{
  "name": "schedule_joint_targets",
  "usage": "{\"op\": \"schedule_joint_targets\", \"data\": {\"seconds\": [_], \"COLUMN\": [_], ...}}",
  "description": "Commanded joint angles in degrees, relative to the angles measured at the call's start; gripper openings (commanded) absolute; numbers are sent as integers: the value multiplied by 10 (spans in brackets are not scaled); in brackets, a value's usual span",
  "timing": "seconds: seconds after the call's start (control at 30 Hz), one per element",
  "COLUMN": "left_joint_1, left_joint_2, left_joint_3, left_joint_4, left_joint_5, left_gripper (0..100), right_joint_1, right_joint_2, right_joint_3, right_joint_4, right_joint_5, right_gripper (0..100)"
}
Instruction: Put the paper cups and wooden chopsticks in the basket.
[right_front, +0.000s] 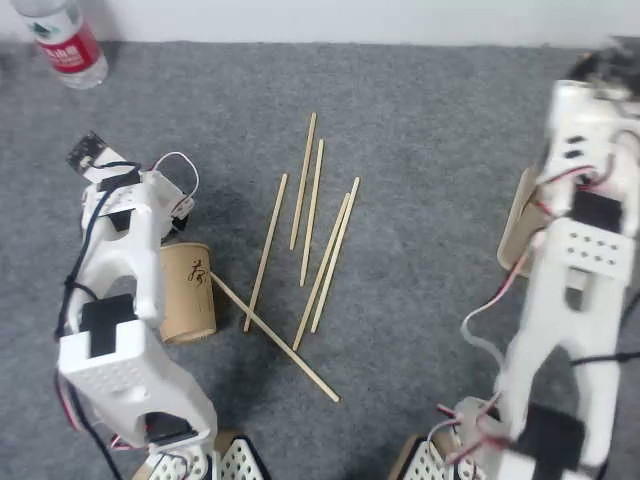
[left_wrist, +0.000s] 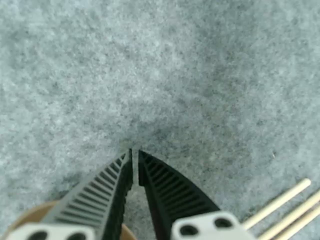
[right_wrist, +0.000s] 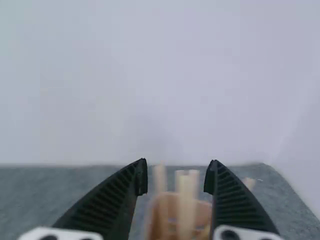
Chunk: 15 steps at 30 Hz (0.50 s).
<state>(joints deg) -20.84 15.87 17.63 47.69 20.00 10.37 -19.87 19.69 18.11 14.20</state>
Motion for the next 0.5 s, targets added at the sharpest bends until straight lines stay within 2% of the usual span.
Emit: {"op": "schedule_joint_targets", "data": {"seconds": [0.0,0.13,0.27,0.47], "left_joint_1": [5,4,4,4], "left_joint_2": [-18,-18,-18,-18], "left_joint_3": [-4,-4,-4,-4], "left_joint_4": [-9,-9,-9,-9], "left_joint_5": [2,2,3,3], "left_gripper": [13,13,13,13], "right_joint_1": [-116,-246,-320,-367], "right_joint_2": [-56,-26,39,178], "right_joint_3": [-68,-91,-90,-98], "right_joint_4": [198,367,427,424], "right_joint_5": [91,159,158,35], "right_gripper": [187,187,187,186]}}
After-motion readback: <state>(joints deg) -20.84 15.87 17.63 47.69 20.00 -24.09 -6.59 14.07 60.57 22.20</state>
